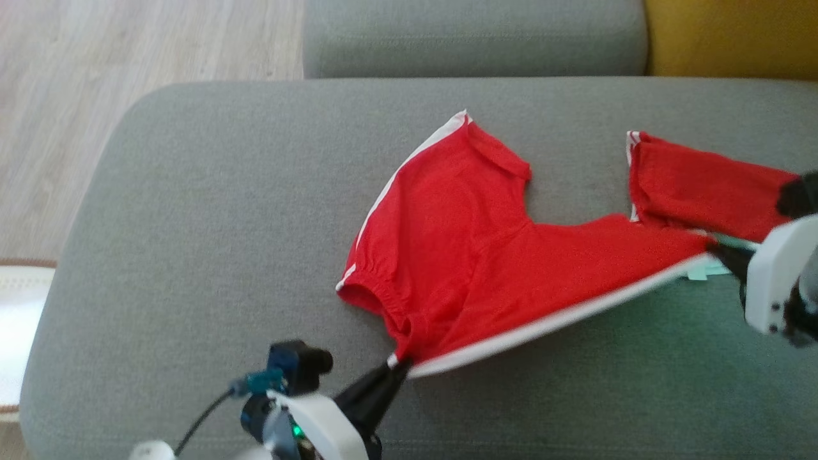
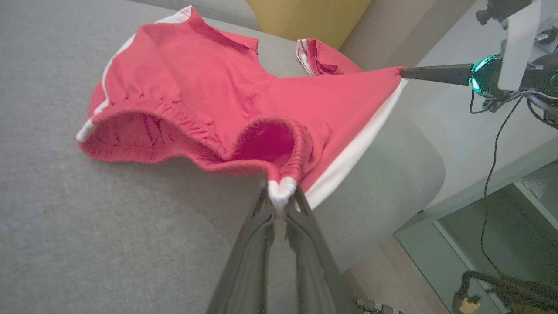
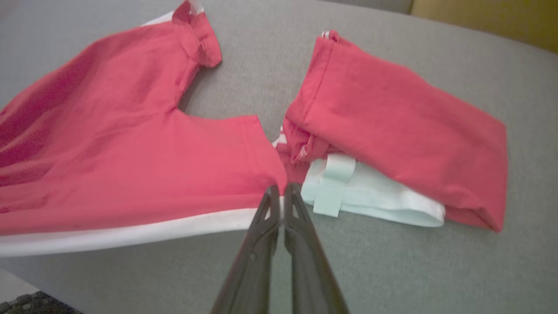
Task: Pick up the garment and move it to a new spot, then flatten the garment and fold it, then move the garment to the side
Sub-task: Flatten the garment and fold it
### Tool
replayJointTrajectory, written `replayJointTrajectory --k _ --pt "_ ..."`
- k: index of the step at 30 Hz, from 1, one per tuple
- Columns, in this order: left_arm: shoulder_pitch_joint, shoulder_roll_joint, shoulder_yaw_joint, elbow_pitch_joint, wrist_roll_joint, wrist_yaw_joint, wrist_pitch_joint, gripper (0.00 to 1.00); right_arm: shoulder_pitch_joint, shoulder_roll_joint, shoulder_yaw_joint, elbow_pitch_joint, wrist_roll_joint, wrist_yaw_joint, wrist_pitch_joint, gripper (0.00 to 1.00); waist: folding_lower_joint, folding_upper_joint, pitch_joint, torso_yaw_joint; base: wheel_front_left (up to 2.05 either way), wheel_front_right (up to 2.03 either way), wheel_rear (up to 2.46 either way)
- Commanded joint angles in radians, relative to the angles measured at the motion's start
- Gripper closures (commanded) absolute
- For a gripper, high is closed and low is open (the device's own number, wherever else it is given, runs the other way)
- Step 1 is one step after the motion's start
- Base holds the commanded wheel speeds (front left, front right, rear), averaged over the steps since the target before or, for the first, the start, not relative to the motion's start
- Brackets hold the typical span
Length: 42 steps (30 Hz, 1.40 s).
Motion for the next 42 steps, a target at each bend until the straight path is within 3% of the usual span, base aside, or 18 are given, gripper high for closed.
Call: replayJointTrajectory --k 1,8,13,21,30,42 --pt "-0.067 0.023 0.059 -0.032 0.004 0.009 -0.004 1.0 -0.05 -0.017 -0.024 -0.041 -0.02 -0.001 0.009 1.0 0.0001 0.0 0.014 0.011 0.0 0.0 0.0" --pt "-0.147 0.005 0.104 -0.033 -0.019 0.006 -0.011 1.0 -0.205 0.077 -0.082 -0.059 -0.127 -0.001 0.074 1.0 0.0001 0.0 0.083 0.073 0.0 0.0 0.0" --pt "-0.218 -0.026 0.1 -0.001 -0.024 -0.024 -0.007 1.0 -0.349 0.131 -0.074 0.028 -0.183 -0.001 0.103 1.0 0.0001 0.0 0.148 0.147 0.0 0.0 0.0" --pt "-0.3 -0.092 0.083 0.075 -0.041 -0.06 -0.009 1.0 -0.538 0.163 -0.008 0.165 -0.257 -0.001 0.116 1.0 0.0001 0.0 0.241 0.241 0.0 0.0 0.0" --pt "-0.411 -0.171 0.076 0.208 -0.082 -0.099 -0.025 1.0 -0.694 0.191 0.058 0.36 -0.32 -0.001 0.051 1.0 0.0001 0.0 0.319 0.311 0.0 0.0 0.0" --pt "-0.501 -0.209 0.039 0.32 -0.102 -0.119 -0.063 1.0 -0.816 0.222 0.155 0.554 -0.355 -0.001 -0.1 1.0 0.0001 0.0 0.363 0.336 0.0 0.0 0.0"
